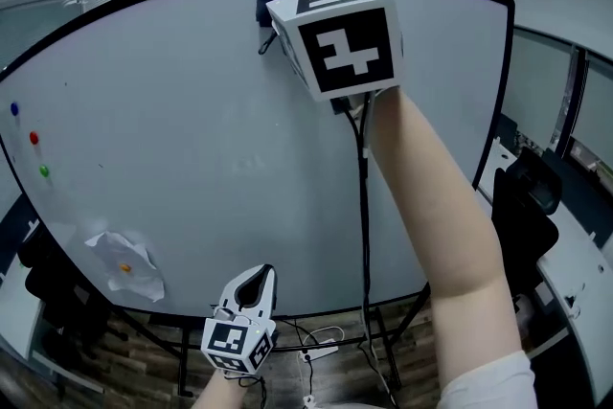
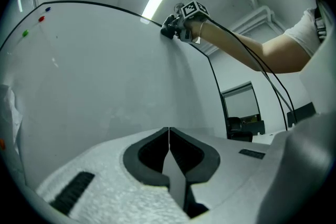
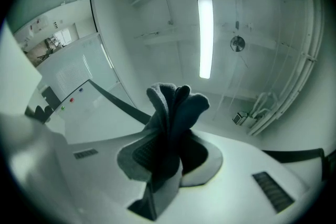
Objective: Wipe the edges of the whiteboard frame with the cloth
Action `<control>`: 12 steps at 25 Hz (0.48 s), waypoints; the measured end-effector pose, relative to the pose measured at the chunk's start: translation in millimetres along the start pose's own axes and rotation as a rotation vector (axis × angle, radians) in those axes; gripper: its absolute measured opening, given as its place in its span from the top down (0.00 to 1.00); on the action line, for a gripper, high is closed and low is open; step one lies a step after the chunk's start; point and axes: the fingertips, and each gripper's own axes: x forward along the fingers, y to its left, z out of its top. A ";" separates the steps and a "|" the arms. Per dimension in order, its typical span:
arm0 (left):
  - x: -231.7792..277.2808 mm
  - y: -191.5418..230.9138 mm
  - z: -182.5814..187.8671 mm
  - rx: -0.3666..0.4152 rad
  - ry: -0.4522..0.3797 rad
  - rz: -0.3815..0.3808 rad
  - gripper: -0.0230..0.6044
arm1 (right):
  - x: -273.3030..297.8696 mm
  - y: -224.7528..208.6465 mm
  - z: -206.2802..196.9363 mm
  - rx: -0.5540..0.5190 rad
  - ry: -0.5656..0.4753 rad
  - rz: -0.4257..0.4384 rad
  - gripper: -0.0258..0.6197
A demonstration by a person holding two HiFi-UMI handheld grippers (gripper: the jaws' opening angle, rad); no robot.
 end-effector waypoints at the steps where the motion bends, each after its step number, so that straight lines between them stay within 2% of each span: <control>1: 6.2 -12.2 1.8 0.001 -0.002 -0.002 0.93 | -4.8 -13.2 -2.7 0.004 -0.006 0.001 0.86; 12: 72.4 -122.9 0.3 -0.013 -0.002 -0.038 0.93 | -57.6 -150.4 -46.1 0.028 0.017 -0.075 0.86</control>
